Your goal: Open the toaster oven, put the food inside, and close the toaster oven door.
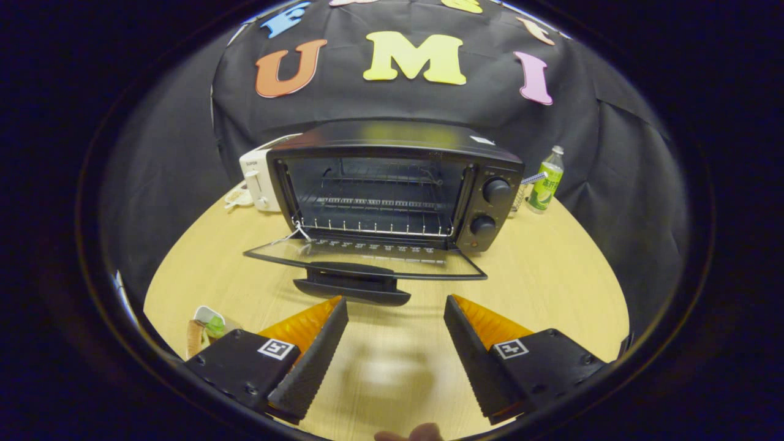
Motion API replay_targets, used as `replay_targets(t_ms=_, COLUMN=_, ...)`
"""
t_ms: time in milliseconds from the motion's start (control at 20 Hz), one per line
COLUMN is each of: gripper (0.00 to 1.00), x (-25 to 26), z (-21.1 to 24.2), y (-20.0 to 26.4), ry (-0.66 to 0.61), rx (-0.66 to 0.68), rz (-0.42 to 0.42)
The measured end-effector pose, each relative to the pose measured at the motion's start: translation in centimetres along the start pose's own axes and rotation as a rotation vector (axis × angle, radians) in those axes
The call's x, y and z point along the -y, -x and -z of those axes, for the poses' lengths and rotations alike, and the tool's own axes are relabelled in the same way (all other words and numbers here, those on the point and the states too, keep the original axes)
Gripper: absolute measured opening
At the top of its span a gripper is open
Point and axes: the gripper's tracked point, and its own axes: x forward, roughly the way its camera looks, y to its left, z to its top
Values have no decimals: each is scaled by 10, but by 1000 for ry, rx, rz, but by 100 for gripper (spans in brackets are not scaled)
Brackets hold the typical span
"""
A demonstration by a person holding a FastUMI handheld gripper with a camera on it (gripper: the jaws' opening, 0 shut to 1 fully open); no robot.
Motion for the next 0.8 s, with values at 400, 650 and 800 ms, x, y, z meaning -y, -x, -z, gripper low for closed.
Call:
replay_targets(t_ms=400, gripper=100, x=-12, z=-77, y=-47, ry=43, rx=72, rz=-5)
replay_targets(t_ms=650, gripper=100, x=-14, z=-47, y=-51, ry=33, rx=10, rz=-19)
replay_targets(t_ms=800, gripper=100, x=-17, z=-22, y=-53, ry=20, rx=-40, rz=-27)
